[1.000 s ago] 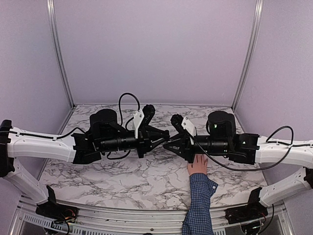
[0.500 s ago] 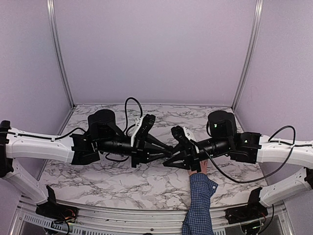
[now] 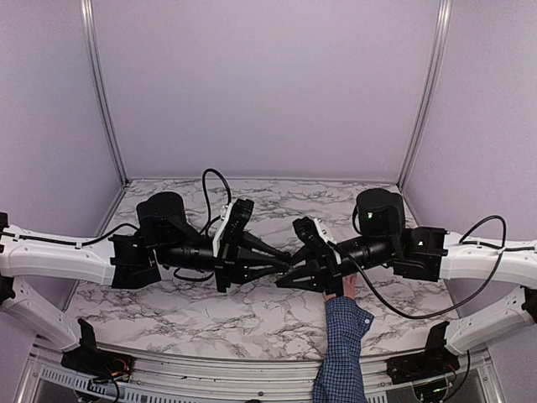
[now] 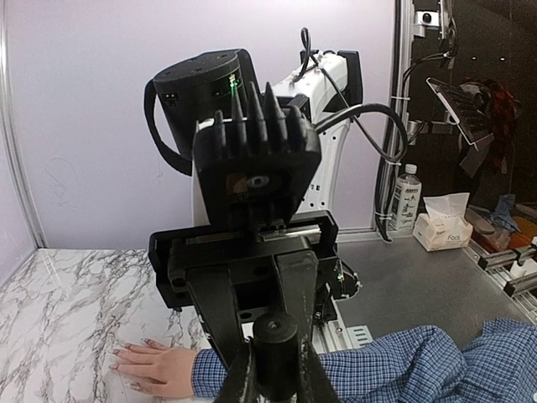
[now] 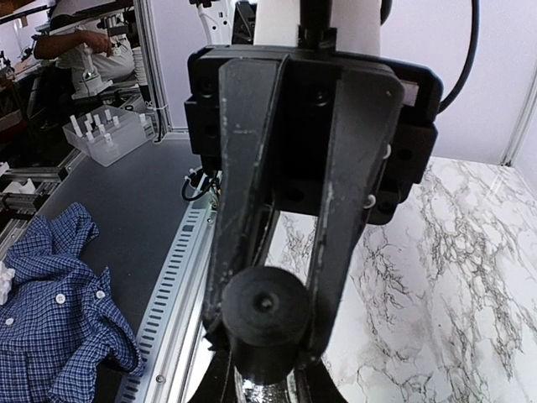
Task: Paint the nails
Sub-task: Screw the nail polish bottle cap onto the nail polish bottle.
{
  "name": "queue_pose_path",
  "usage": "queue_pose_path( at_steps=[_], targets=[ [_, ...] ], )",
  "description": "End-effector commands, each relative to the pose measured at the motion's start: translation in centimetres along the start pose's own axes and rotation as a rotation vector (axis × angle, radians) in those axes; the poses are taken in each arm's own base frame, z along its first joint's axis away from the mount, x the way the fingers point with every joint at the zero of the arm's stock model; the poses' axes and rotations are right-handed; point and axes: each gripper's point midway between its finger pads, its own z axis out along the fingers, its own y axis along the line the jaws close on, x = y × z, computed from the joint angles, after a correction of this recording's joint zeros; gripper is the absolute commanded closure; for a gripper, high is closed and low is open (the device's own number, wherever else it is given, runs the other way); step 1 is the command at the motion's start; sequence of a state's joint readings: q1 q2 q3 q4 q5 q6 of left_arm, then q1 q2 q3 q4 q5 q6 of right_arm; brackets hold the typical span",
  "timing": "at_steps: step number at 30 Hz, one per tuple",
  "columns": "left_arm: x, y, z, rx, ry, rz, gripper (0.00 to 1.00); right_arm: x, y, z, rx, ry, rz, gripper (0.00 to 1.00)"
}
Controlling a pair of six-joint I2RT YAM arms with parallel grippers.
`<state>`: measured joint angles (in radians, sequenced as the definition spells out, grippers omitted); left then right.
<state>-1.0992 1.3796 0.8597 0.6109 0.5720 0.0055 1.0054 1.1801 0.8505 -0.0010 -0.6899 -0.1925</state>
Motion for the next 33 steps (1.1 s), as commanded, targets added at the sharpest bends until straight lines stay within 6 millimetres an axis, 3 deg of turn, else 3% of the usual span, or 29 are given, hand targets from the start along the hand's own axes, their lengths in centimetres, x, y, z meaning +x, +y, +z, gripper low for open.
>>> queue_pose_path(
  at_steps=[1, 9, 12, 16, 19, 23, 33],
  targets=[
    [1.0, 2.0, -1.9, -0.128, 0.028, 0.018, 1.0, -4.6, 0.5, -1.4, -0.016, -0.125, -0.098, 1.0],
    [-0.4, 4.7, -3.3, -0.319, -0.026, 0.012, 0.99, -3.4, -2.3, -0.7, 0.105, -0.077, -0.05, 1.0],
    [-1.1, 5.6, -4.3, -0.396, -0.055, 0.022, 0.88, -2.7, -3.6, -0.4, 0.161, -0.043, -0.022, 1.0],
    [-1.3, 6.1, -4.8, -0.438, -0.064, 0.024, 0.65, -1.4, -5.6, 0.0, 0.251, 0.013, 0.022, 1.0],
    [-1.3, 6.7, -4.8, -0.465, -0.069, -0.014, 0.57, -0.9, -6.7, 0.2, 0.294, 0.032, 0.038, 1.0],
    [-1.0, 8.2, -4.4, -0.522, -0.073, -0.068, 0.56, -0.4, -7.9, 0.3, 0.348, 0.05, 0.059, 1.0],
    [-0.1, 8.8, -2.2, -0.505, -0.057, -0.13, 0.51, 1.1, -9.2, 0.5, 0.409, 0.099, 0.106, 1.0]
  ],
)
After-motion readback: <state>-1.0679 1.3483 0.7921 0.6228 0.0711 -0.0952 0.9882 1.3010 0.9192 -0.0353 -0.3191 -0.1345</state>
